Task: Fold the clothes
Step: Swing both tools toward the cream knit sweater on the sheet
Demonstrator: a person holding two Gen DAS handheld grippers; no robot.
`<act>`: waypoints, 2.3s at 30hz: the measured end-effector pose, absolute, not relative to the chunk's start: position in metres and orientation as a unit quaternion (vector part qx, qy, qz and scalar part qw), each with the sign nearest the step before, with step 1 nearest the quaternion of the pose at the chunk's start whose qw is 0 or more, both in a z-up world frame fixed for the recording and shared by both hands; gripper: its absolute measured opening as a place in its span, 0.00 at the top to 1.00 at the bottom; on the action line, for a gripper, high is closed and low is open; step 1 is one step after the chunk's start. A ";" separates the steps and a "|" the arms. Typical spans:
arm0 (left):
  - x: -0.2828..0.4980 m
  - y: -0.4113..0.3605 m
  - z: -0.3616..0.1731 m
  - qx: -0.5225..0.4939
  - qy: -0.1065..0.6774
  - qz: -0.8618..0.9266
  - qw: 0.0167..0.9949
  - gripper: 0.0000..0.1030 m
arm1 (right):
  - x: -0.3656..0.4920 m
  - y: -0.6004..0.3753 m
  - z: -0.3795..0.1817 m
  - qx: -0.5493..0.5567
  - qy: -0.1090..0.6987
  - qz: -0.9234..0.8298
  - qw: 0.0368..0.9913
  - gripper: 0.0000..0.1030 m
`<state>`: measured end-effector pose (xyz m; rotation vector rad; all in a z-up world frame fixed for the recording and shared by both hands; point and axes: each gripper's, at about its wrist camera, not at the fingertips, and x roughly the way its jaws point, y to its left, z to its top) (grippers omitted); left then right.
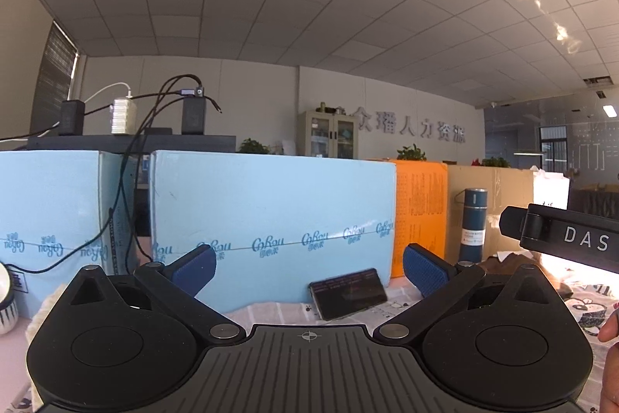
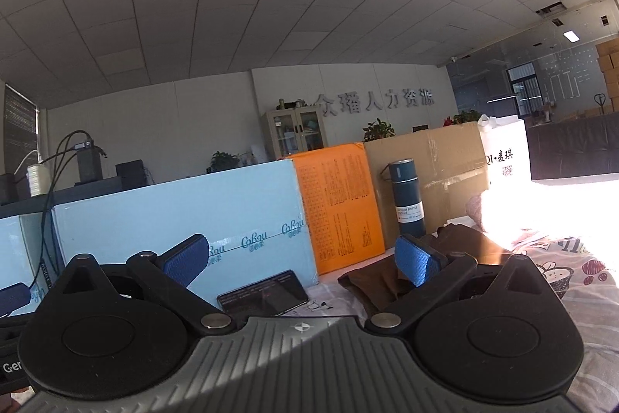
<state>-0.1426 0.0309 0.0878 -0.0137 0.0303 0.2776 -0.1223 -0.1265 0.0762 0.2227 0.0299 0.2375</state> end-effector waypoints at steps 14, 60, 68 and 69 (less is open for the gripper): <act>-0.176 0.122 0.104 -0.044 -0.009 0.242 0.969 0.00 | -0.137 -0.058 0.113 0.109 0.015 0.224 0.968 0.00; -0.350 0.240 0.204 0.232 0.094 0.416 0.874 0.00 | -0.141 0.137 0.091 -0.023 0.288 0.545 0.787 0.00; -0.433 0.243 0.247 0.383 0.198 0.574 0.697 0.00 | -0.129 0.133 0.101 -0.007 0.321 0.544 0.775 0.00; -0.431 0.236 0.251 0.368 0.193 0.559 0.718 0.00 | -0.126 0.133 0.102 0.001 0.331 0.541 0.773 0.00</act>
